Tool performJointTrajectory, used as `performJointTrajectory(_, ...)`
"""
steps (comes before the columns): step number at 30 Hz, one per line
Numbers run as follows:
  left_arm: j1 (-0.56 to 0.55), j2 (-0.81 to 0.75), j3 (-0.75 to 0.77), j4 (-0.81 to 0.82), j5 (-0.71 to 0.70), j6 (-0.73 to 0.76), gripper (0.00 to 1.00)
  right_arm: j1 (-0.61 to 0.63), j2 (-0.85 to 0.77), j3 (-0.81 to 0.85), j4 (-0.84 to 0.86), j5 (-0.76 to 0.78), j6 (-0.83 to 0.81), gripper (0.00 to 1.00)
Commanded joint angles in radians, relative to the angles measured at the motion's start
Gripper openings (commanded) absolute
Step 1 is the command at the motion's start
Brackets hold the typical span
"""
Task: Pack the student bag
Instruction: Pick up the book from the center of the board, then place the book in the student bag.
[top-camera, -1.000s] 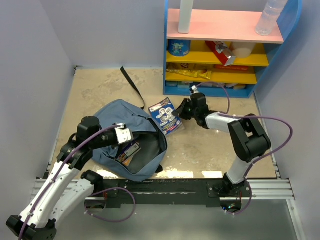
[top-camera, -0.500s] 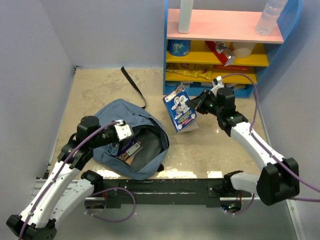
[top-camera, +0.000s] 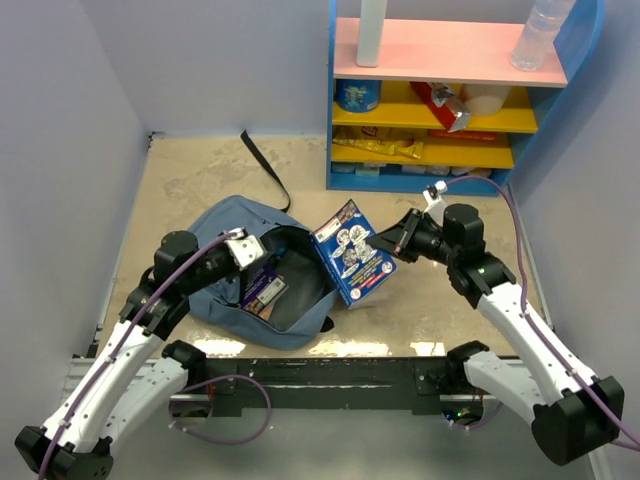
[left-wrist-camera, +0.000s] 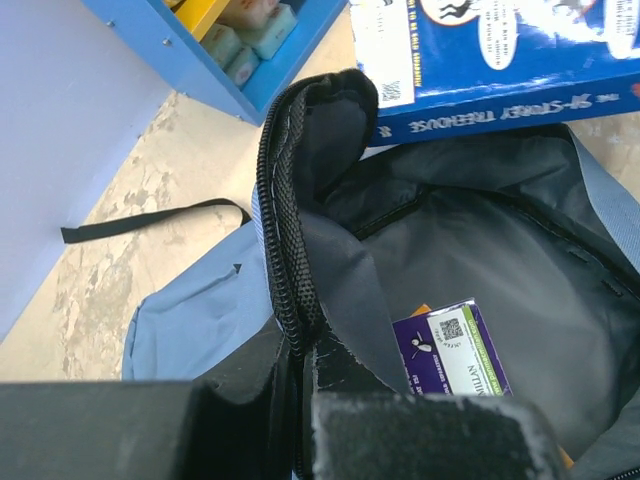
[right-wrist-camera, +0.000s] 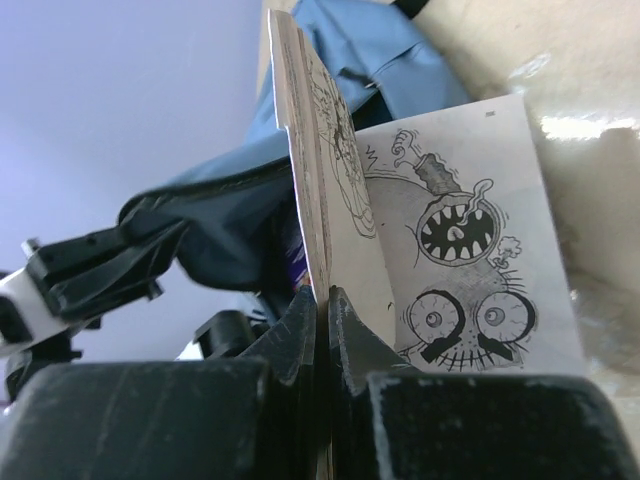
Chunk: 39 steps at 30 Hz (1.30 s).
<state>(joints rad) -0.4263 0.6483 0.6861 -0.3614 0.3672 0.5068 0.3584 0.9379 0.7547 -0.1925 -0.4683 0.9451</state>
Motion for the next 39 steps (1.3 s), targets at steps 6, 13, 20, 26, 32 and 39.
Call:
performJointTrajectory(6,0.011,-0.001,0.023,0.114,-0.001,-0.031,0.0,0.212,-0.058,-0.098,0.168,0.006,0.201,0.0)
performJointTrajectory(13,0.017,-0.001,0.041,0.079,0.03,-0.03,0.0,0.353,0.025,-0.098,0.289,0.063,0.256,0.0)
performJointTrajectory(20,0.023,-0.022,0.018,0.042,0.159,-0.05,0.0,0.398,0.171,-0.072,0.514,0.123,0.309,0.0)
performJointTrajectory(26,0.023,-0.036,0.023,0.019,0.211,-0.044,0.0,0.508,0.398,-0.011,0.649,0.21,0.317,0.0)
performJointTrajectory(32,0.023,-0.058,0.029,-0.016,0.294,-0.034,0.0,0.58,0.564,0.148,0.644,0.299,0.227,0.0)
performJointTrajectory(39,0.021,-0.064,0.036,-0.062,0.355,-0.013,0.0,0.596,0.616,0.195,0.722,0.465,0.156,0.0)
